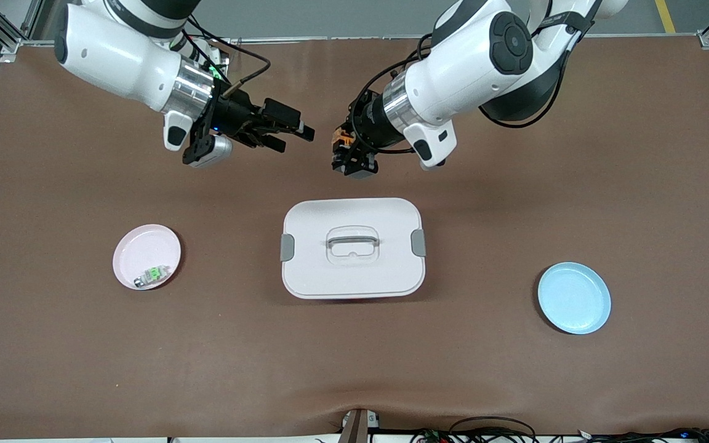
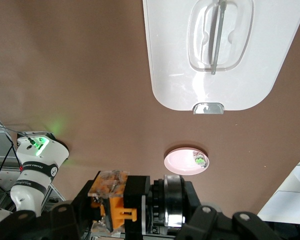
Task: Transfer orange switch to right arm and place
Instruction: 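Reach the right gripper toward the orange switch held by the left gripper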
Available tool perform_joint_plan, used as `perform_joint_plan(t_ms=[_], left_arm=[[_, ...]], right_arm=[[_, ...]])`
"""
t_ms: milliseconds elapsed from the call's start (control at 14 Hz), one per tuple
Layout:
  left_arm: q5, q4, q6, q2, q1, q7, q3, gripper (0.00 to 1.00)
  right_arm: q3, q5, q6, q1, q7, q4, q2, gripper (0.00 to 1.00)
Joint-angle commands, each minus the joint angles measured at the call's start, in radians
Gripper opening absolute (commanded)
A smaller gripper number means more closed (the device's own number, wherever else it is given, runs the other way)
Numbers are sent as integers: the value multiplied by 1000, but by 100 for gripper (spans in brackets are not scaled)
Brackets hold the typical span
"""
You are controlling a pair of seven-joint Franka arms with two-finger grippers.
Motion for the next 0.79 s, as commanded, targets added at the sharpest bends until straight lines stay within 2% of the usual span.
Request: perform_joint_plan(t_ms=[0, 357, 714], left_arm=[[25, 20, 7, 9, -5, -20, 1, 22], [26, 20, 7, 10, -5, -17, 1, 22], [26, 19, 7, 10, -5, -11, 1, 22]], right_arm=[[-11, 28, 76, 58, 46, 5, 15, 100], [-11, 28, 126, 112, 84, 68, 84, 100], [-13, 28, 152, 130, 84, 69, 93, 100]])
